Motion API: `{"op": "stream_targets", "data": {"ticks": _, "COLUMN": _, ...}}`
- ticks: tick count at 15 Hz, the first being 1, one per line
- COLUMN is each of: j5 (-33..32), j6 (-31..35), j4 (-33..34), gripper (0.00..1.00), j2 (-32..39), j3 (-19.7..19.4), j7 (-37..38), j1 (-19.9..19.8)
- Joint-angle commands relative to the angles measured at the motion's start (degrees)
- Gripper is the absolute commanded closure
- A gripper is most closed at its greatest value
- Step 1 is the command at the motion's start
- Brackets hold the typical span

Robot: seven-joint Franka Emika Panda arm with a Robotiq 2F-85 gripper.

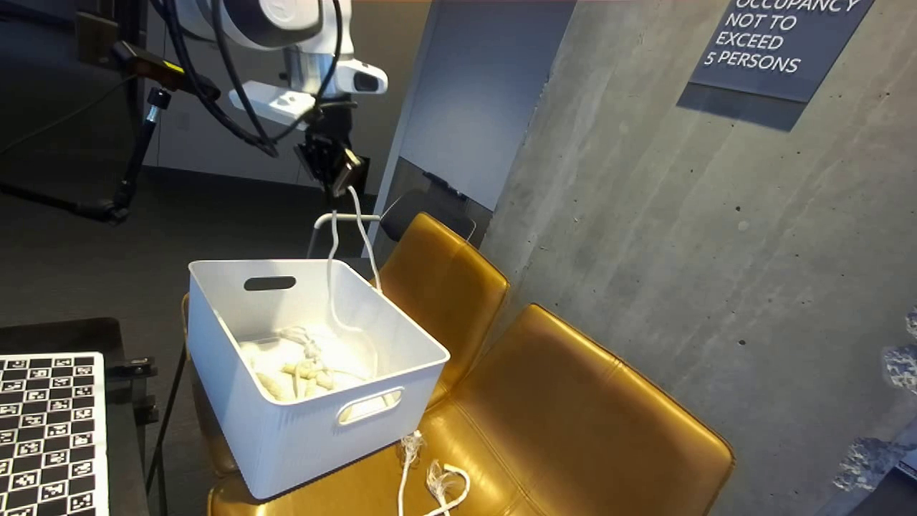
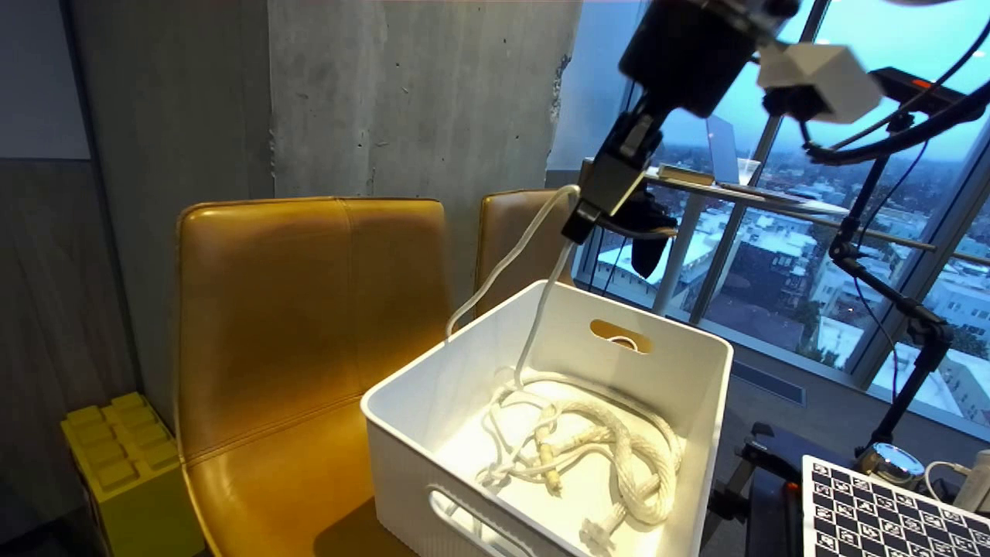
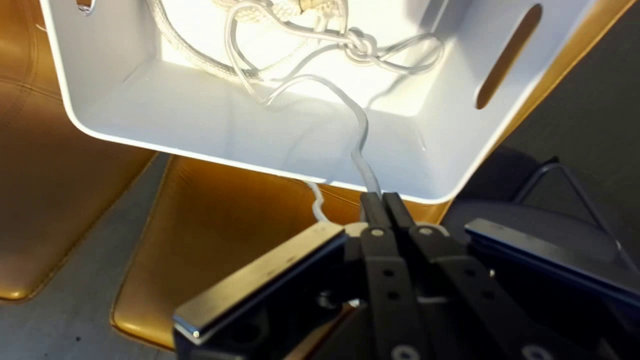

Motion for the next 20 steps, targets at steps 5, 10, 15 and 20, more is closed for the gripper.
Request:
{"op": "stream_targets", "data": {"ticks": 5, "j5": 7.2, "j6": -3.0, "j4": -13.7, "gripper": 0.99, "j2": -21.7, "j3": 2.2, "j7": -3.8, "j1": 3.5}}
{"op": "stream_targets", "data": {"ticks": 10, "j5": 6.6, "j6": -1.9, "j4": -16.4, "gripper": 0.99, "j2": -21.6, "j3": -0.2, "j7": -5.2, "j1": 1.4}}
{"op": "stream_targets", "data": {"ticks": 15, "j5": 7.7, "j6": 0.4, "j4": -13.0, "gripper": 0.99, "j2": -12.8, "j3": -4.9, "j7": -10.1, "j1": -1.4}}
{"op": "stream_targets", "data": {"ticks": 20, "j5": 8.9, "j6": 0.5, "j4": -9.3, "gripper": 0.65, "j2": -6.0, "j3": -5.8, "j7": -12.3, "j1": -2.6}}
